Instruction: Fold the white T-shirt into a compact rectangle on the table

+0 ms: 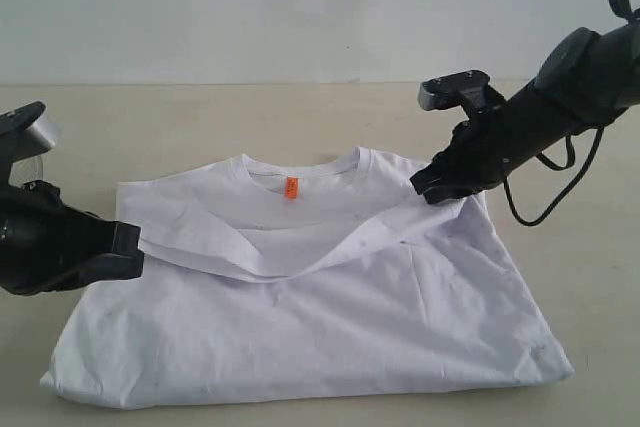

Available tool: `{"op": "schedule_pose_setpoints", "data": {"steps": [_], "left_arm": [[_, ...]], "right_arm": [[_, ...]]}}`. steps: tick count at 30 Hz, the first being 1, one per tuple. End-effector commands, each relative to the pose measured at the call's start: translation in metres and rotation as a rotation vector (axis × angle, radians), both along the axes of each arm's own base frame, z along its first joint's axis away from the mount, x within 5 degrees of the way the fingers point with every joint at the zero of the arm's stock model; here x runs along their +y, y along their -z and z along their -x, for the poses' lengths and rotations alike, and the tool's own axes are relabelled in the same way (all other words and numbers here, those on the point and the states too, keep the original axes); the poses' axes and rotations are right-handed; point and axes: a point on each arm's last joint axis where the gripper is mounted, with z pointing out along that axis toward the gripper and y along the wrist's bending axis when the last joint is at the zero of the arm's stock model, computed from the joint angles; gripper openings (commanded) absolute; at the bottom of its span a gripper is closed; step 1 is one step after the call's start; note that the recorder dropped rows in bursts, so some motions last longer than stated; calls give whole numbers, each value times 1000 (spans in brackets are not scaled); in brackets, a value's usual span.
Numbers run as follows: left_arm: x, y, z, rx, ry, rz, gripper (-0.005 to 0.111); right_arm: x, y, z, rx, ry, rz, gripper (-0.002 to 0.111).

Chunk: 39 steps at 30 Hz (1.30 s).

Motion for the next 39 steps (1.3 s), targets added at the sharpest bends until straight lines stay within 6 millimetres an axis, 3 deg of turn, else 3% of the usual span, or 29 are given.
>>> {"op": "schedule_pose_setpoints", "data": {"steps": [1,17,25,27,31,33,39], "left_arm": [[-1,-1,1,-17,-1,0,5],[-1,-1,1,-20,-4,-1,5],[0,-2,1,-28,2,-8,5],[0,-2,0,-32,-1,-9,5],[0,-2,0,-36,-5,-11,5],[0,-2,0,-37,-6,-12,5],[0,-2,0,-37,-6,-12,5]], "right_arm": [[-1,-2,-2,-23,-5,14,0],[-9,-18,-11,-112,188,-10,0],[-8,-16,-8,-91,106,18,1],[-6,-15,-5,-74,48,27,10],[-4,-13,-2,-50,13,22,47],[-4,-13,-2,-51,8,25,57],[-2,-9,-2,-36,10,13,58]]}}
